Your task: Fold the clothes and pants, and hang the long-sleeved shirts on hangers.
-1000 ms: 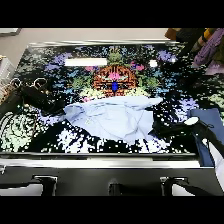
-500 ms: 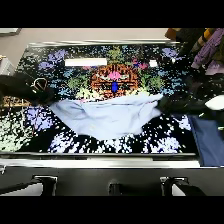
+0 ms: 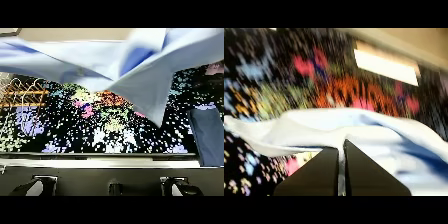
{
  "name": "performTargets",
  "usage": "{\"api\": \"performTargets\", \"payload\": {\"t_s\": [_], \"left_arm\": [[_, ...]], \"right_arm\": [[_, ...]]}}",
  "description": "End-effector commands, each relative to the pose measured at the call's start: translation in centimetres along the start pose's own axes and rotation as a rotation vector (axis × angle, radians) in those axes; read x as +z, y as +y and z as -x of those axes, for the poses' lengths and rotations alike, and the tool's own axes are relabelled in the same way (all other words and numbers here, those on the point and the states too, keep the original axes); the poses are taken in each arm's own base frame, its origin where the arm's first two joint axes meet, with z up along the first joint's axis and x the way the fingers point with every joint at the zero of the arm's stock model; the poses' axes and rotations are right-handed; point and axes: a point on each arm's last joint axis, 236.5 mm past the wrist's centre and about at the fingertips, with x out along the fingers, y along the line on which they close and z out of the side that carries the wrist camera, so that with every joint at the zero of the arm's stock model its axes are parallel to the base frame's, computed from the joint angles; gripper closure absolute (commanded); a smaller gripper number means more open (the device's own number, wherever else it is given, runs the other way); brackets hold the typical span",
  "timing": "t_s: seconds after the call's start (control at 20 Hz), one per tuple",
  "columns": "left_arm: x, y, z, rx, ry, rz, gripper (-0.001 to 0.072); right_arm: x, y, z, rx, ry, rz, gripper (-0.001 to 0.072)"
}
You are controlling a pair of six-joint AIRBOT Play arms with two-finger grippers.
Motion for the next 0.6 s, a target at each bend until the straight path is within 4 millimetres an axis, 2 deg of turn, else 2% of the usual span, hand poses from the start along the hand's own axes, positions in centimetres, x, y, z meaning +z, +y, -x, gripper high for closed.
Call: {"api": "performTargets", "payload": {"t_s": [0.0, 0.1, 0.2, 0.25, 0.3, 0.4, 0.45, 0.55], "left_arm": [[3.9, 0.8, 9.5, 0.162, -0.289, 0.027, 0.0690], [3.8, 0.9, 10.1, 0.173, -0.296, 0.028, 0.0690], [2.6, 1.2, 8.3, 0.161, -0.220, 0.048, 0.0690], [1.5, 1.4, 6.9, 0.148, -0.157, 0.067, 0.0690], [0.0, 1.4, 5.0, 0.121, -0.074, 0.095, 0.0690], [-3.6, 2.1, 0.6, 0.069, 0.108, 0.144, 0.0690], [-5.6, 2.6, -1.6, 0.052, 0.195, 0.159, 0.0690], [-10.8, 4.3, -6.7, 0.056, 0.384, 0.189, 0.0690]], "right_arm": [[7.0, 0.9, 8.1, -0.142, -0.307, 0.070, 0.0677], [7.3, 0.1, 8.2, -0.172, -0.321, 0.029, 0.0677], [6.2, -1.4, 6.0, -0.184, -0.256, -0.036, 0.0677], [4.7, -2.6, 4.1, -0.198, -0.184, -0.092, 0.0676], [2.8, -3.7, 2.0, -0.203, -0.094, -0.138, 0.0676], [-2.6, -6.4, -3.2, -0.208, 0.135, -0.231, 0.0676], [-6.0, -8.0, -6.0, -0.212, 0.261, -0.291, 0.0676], [-13.1, -11.8, -10.7, -0.229, 0.504, -0.370, 0.0676]]}}
